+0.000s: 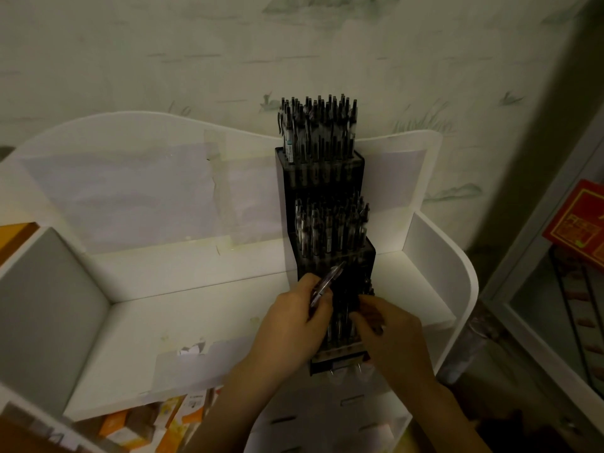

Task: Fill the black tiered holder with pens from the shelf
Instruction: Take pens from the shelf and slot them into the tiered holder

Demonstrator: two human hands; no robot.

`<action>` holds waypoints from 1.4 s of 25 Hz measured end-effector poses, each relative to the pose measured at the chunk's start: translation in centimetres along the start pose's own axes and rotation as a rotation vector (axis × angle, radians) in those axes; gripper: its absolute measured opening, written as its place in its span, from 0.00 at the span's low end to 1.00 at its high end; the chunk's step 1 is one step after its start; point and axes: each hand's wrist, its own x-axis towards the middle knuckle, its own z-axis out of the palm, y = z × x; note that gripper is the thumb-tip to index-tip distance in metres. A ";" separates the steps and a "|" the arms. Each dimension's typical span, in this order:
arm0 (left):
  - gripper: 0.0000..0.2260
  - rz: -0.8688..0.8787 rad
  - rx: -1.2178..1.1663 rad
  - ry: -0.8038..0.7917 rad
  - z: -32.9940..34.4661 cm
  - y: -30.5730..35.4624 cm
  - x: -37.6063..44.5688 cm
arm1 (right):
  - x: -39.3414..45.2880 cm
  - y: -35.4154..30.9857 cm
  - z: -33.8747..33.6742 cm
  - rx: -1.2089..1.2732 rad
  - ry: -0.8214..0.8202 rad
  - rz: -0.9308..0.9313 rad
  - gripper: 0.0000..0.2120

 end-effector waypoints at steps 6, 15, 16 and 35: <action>0.05 0.019 0.002 -0.038 1.0 0.8 0.4 | 1.4 -5.0 -2.2 0.251 0.069 -0.086 0.11; 0.05 0.035 0.046 -0.037 1.2 1.8 0.4 | 3.0 -6.3 -4.1 0.635 0.086 0.133 0.02; 0.07 0.037 0.068 -0.034 0.9 1.8 0.3 | 3.2 -6.4 -4.8 0.644 0.142 0.114 0.02; 0.22 0.126 0.371 0.098 -0.4 2.2 -0.2 | 2.0 1.9 -1.2 -0.048 0.026 -0.131 0.06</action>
